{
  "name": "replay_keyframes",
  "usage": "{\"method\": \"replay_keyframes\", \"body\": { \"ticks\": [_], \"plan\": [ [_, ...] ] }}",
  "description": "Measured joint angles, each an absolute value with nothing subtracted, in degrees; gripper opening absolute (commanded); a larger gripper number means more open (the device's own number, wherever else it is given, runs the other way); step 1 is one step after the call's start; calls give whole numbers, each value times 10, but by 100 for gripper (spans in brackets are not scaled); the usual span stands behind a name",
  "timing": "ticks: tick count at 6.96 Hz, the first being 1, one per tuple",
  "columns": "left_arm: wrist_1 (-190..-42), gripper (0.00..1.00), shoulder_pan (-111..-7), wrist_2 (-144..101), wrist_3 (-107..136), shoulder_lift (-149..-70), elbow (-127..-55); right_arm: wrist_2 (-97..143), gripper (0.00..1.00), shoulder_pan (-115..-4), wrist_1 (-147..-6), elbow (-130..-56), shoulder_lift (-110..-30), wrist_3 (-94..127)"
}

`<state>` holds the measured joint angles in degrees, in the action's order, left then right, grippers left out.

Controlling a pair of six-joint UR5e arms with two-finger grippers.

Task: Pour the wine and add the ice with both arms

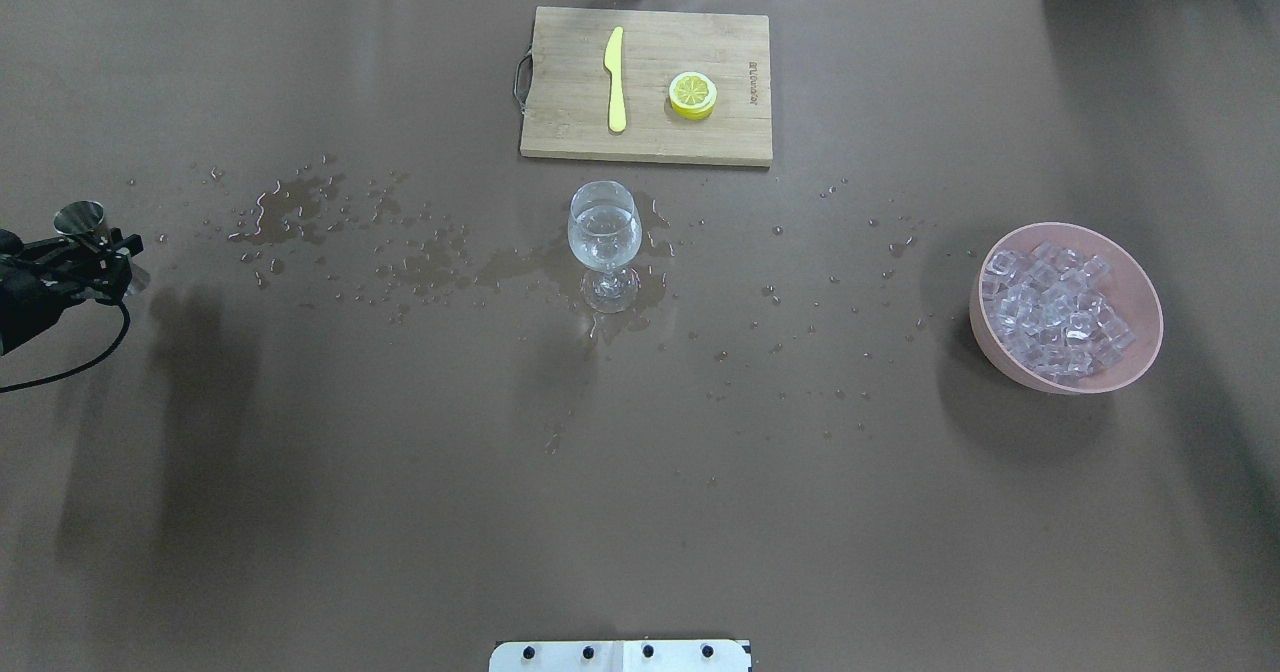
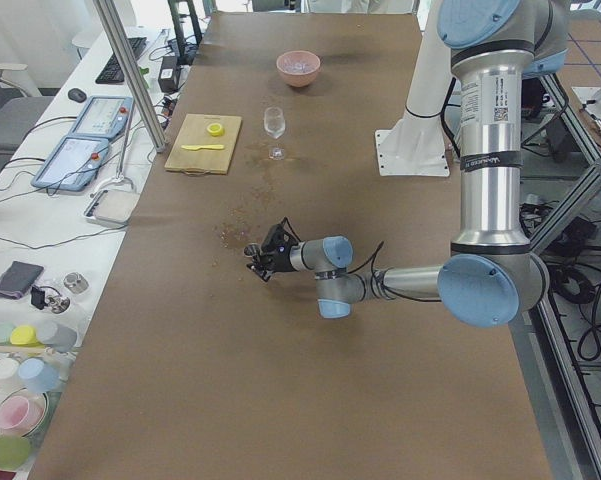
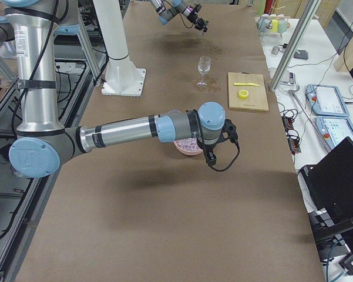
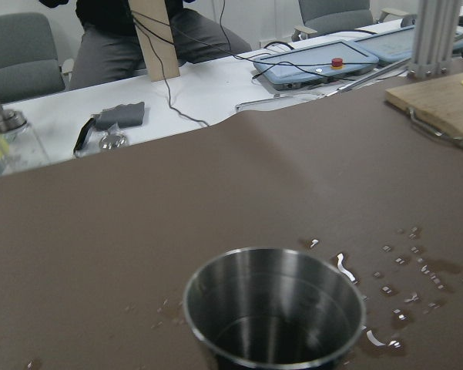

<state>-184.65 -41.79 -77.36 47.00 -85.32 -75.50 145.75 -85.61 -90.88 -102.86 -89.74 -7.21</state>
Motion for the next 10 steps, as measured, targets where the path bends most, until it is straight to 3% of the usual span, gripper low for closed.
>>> {"method": "replay_keyframes", "body": {
  "ticks": [1,2,10],
  "plan": [
    [-1861,0,-424,-780,495,-854,-737,1460,100,-856,-909,-1029,-897,-72],
    [-1867,97,-426,-783,522,-855,-730,1461,100,-856,-909,-1030,-897,-72],
    [-1928,99,-436,-819,547,-803,-763,1461,100,-856,-891,-1032,-893,-72]
  ]
}}
